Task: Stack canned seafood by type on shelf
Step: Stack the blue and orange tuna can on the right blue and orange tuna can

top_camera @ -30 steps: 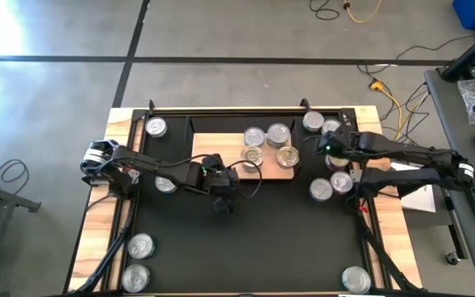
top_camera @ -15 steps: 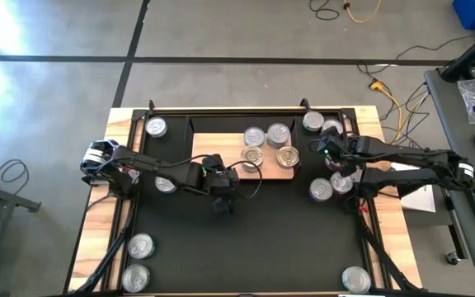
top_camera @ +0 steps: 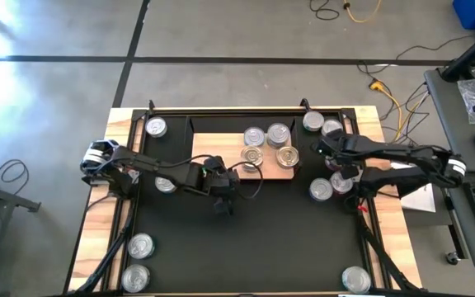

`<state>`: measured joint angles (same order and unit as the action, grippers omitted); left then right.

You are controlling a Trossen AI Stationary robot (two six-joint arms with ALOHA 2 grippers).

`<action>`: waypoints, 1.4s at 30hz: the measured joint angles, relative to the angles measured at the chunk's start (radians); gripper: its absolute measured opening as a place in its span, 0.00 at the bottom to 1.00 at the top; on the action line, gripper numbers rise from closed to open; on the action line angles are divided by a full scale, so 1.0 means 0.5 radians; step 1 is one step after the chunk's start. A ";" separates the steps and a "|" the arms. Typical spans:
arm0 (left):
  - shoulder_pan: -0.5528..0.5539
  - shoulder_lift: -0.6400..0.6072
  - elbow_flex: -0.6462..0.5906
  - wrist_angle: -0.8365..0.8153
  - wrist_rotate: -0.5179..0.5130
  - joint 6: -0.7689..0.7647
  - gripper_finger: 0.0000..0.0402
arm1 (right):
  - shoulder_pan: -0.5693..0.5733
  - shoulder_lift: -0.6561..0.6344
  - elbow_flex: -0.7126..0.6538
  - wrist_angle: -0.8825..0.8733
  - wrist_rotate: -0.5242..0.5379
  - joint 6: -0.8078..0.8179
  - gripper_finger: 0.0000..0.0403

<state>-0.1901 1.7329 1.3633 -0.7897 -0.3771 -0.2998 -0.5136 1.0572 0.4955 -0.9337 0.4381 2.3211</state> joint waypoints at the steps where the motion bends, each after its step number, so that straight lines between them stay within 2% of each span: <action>1: -0.027 0.000 0.010 -0.004 -0.015 0.000 0.99 | 0.023 0.010 -0.005 0.007 -0.038 0.014 0.08; 8: -0.242 -0.010 0.068 -0.014 -0.207 -0.063 0.99 | 0.182 -0.079 0.009 -0.001 -0.209 0.050 0.08; 15: -0.327 -0.010 0.068 -0.106 -0.230 -0.294 0.99 | 0.386 -0.124 0.011 -0.055 -0.328 0.051 0.08; 19: -0.415 -0.010 0.068 -0.112 -0.231 -0.347 0.99 | 0.607 -0.124 0.011 -0.022 -0.358 0.016 0.08; 22: -0.497 -0.013 0.085 -0.145 -0.322 -0.363 0.99 | 0.842 -0.112 0.012 0.015 -0.412 0.049 0.08; 30: -0.645 -0.027 0.277 -0.456 -0.499 -0.415 0.99 | 1.370 -0.022 0.021 0.119 -0.476 0.087 0.08; 32: -0.667 -0.028 0.326 -0.554 -0.508 -0.425 0.99 | 1.469 -0.001 0.041 0.161 -0.512 0.007 0.08; 37: -0.703 -0.035 0.404 -0.812 -0.517 -0.524 0.99 | 1.684 0.002 0.082 0.273 -0.609 -0.422 0.08; 42: -0.725 -0.078 0.414 -0.934 -0.541 -0.618 0.99 | 1.889 0.064 0.104 0.384 -0.633 -0.566 0.08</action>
<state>-0.5528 1.6940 1.5703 -1.2567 -0.6476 -0.6086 0.4307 1.0894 0.5473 -0.7418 0.1216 2.0378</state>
